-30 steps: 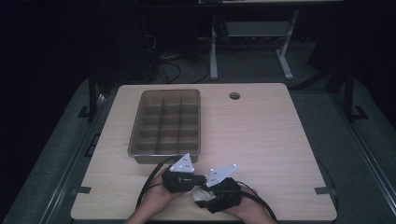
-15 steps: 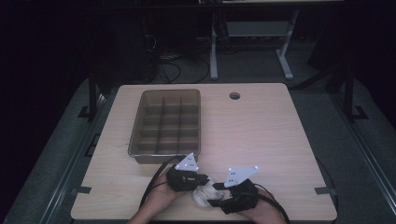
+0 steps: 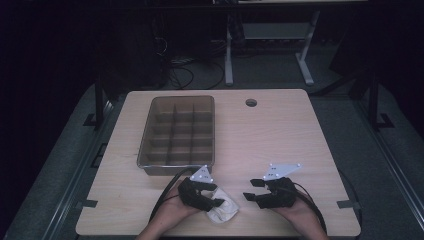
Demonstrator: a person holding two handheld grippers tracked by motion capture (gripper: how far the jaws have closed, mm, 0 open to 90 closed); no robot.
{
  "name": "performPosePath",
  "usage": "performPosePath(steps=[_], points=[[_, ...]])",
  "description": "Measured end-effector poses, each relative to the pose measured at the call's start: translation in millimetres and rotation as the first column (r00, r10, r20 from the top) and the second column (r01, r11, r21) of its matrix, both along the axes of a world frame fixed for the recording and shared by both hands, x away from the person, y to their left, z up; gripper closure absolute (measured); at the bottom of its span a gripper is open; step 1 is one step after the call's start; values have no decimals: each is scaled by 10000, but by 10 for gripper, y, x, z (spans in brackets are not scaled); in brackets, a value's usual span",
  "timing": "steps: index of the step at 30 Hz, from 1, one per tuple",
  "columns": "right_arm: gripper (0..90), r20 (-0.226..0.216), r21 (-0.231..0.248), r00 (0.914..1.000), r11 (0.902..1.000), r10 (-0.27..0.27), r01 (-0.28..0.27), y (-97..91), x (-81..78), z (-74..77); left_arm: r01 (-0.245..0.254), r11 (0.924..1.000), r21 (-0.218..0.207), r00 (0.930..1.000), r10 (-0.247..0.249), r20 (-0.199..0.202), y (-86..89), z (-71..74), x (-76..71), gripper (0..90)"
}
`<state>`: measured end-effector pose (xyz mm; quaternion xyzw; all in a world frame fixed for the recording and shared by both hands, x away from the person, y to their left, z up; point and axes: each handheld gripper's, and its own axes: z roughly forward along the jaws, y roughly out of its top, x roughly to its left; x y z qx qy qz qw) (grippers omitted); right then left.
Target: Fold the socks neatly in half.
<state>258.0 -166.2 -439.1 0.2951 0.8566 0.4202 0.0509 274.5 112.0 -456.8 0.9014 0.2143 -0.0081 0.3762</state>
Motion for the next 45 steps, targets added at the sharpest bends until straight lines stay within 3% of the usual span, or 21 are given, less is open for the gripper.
performPosePath(steps=[4,11,16,22,26,34,41,45], points=[[455,-12,-113,9997,9997,-228,228,-55,53,-33,30,9999,134,9999,-28,-119,-15,-35,-1,340],[458,13,-44,9989,9989,-466,466,-99,104,-41,575,9979,289,9980,-582,231,-75,-63,33,368],[467,-116,17,9999,9999,-109,109,-31,57,-55,776,9966,260,9964,-784,328,-153,-54,89,386],[486,-450,-492,9976,9972,533,-555,158,27,-171,1027,9940,374,9931,-1046,524,-230,-38,124,399],[488,-713,-710,9947,9944,735,-786,235,16,-241,923,9950,372,9932,-946,675,-231,-31,138,409],[489,-673,-1004,9884,9847,1362,-1425,367,-107,-273,638,9969,452,9932,-679,948,-271,-12,166,428],[479,-608,-1040,9876,9832,1445,-1503,396,-140,-271,709,9956,620,9946,-753,719,-267,-9,159,426],[459,-614,-1072,9874,9826,1460,-1520,389,-136,-268,927,9942,544,9941,-955,507,-277,-32,155,525]])
